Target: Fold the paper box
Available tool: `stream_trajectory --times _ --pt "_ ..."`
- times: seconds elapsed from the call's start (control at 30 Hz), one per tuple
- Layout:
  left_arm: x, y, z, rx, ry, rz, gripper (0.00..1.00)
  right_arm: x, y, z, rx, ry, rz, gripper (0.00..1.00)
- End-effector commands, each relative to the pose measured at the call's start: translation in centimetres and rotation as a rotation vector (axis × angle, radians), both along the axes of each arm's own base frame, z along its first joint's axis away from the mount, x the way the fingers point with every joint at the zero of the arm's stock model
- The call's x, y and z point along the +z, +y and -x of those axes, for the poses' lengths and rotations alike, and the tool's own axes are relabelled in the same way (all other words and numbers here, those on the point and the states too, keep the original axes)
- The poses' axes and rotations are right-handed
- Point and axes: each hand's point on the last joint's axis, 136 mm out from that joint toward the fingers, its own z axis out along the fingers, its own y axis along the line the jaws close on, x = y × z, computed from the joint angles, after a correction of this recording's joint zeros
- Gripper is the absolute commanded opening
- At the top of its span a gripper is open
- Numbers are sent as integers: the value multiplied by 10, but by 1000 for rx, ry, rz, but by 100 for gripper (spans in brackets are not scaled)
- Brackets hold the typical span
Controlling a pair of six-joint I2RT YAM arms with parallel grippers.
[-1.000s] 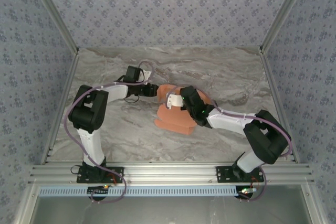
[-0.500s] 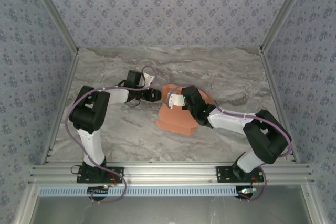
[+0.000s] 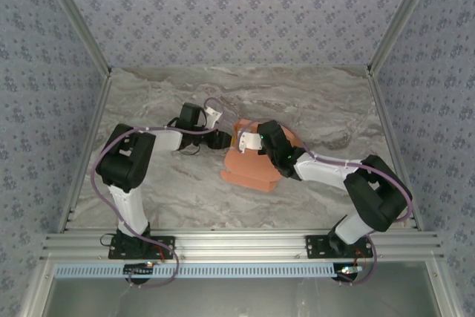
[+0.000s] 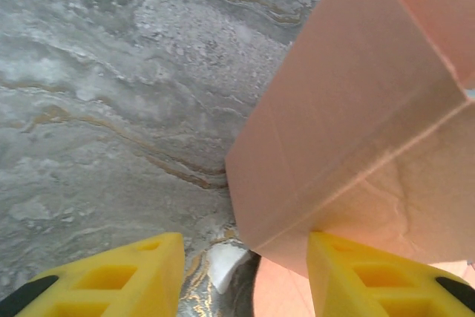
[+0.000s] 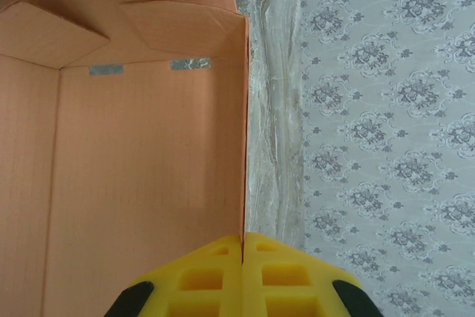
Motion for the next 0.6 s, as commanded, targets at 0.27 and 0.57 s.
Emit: stream_trajectory --times 0.27,0.57 --pt "31 -18 6 -94 -98 94 49 -10 -1 5 3 52 -14 0" --pt "30 -26 2 -105 -112 105 53 -10 -1 7 8 58 -21 0"
